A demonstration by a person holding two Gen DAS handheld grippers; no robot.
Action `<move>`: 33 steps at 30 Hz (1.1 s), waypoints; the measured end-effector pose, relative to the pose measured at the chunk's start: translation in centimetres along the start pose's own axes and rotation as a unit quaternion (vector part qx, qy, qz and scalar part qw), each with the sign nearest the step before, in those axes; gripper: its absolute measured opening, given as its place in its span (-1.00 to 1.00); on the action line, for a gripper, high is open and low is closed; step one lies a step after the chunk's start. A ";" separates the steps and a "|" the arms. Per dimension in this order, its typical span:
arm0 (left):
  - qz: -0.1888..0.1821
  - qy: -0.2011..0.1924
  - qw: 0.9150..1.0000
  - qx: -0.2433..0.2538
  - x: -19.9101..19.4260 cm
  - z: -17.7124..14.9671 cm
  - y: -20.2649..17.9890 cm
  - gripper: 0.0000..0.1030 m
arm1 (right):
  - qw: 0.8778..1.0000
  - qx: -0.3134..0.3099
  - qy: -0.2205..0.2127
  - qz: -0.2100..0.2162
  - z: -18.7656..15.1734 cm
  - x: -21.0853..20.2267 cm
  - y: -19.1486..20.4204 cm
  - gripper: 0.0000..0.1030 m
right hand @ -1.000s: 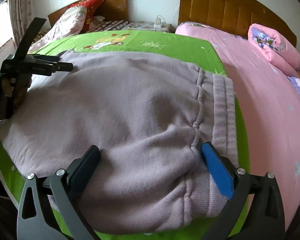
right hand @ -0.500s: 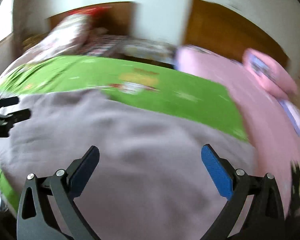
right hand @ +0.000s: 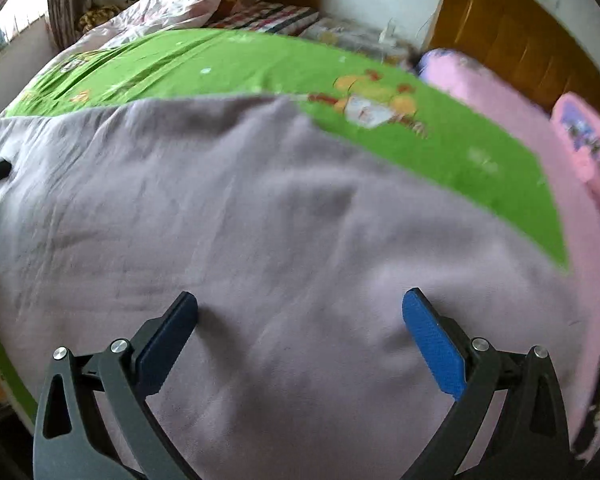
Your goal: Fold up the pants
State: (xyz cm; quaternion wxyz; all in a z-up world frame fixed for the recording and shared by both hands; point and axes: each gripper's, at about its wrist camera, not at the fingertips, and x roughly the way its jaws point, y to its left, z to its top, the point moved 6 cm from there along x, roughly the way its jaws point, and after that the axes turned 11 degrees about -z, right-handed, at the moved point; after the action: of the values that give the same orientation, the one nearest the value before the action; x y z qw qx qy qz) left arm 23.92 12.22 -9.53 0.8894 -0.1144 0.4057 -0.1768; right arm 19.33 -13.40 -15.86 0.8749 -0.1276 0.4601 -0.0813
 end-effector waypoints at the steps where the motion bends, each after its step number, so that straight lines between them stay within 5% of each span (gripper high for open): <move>1: 0.025 -0.007 1.000 -0.017 -0.3 0.6 1.8 0.96 | 1.000 0.002 -0.011 0.009 0.6 -0.4 0.4 0.91; 3: 0.061 -0.009 0.996 -0.060 -0.7 0.9 4.9 0.96 | 0.998 0.000 -0.039 0.047 2.9 -1.5 2.3 0.91; 6: 0.063 -0.045 0.989 -0.129 -3.1 0.3 8.4 0.96 | 0.991 -0.051 -0.061 0.106 5.9 -2.2 7.7 0.91; 10: 0.075 -0.098 0.978 -0.170 -7.8 -1.9 11.5 0.96 | 0.964 -0.153 -0.100 0.191 9.6 -4.0 17.9 0.91; 15: 0.128 -0.127 0.960 -0.215 -12.9 -5.5 16.5 0.96 | 0.934 -0.250 -0.097 0.237 11.0 -4.2 29.1 0.91; 19: 0.156 -0.139 0.941 -0.267 -16.3 -8.0 21.0 0.96 | 0.922 -0.269 -0.088 0.264 11.5 -3.8 33.5 0.91; 22: 0.133 -0.148 0.931 -0.305 -16.9 -8.6 23.3 0.96 | 0.920 -0.284 -0.100 0.251 11.8 -3.4 35.0 0.91; 27: 0.034 -0.177 0.926 -0.333 -15.5 -7.3 24.3 0.92 | 0.920 -0.278 -0.110 0.254 11.3 -2.1 36.3 0.92; 33: 0.000 -0.163 0.922 -0.351 -11.9 -6.1 25.9 0.60 | 0.919 -0.278 -0.108 0.258 11.4 -1.8 36.6 0.92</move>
State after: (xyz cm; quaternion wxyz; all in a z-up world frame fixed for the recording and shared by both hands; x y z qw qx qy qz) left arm 17.80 40.32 -14.34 0.8459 -0.4469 0.2911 -0.0020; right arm 28.61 23.69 -19.12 0.8392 -0.2508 0.3835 0.2930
